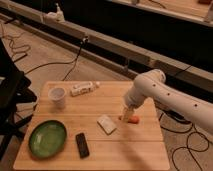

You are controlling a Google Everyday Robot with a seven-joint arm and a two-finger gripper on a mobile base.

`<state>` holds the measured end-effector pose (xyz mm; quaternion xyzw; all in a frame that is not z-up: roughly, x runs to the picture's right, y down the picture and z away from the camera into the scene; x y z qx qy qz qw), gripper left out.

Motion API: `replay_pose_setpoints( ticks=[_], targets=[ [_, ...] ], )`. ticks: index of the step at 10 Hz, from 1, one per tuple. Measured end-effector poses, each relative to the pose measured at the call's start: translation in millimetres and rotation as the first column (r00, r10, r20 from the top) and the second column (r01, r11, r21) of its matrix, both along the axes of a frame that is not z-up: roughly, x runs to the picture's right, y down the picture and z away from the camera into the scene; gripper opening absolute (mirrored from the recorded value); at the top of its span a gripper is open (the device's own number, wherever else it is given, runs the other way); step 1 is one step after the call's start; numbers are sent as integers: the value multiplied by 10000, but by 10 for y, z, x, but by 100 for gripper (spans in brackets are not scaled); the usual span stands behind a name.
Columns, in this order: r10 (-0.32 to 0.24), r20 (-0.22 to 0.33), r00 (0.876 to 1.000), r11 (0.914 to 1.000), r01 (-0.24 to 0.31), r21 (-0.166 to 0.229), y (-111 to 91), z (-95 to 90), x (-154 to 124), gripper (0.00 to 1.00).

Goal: Place the white sponge in the ceramic cup

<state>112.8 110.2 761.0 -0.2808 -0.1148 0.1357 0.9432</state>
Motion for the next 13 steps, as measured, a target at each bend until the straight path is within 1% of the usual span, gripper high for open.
replay_pose_setpoints(
  ticks=[1,3,4,6,7,10,13],
  targets=[
    [10,-43,10000,10000,-10,1,-3,7,19,80],
    [221,-140,9997,9997,-222,-46,-9,69,26,80],
    [229,-17,9997,9997,-229,-57,2,94,-66,80],
    [177,275,9995,9996,-171,-215,81,140,-279,80],
    [149,518,9985,9994,-133,-307,151,149,-429,80],
    [-31,1001,9950,9990,74,-431,321,185,-758,80],
    [-287,1276,9914,9983,349,-463,469,284,-997,80]
  ],
)
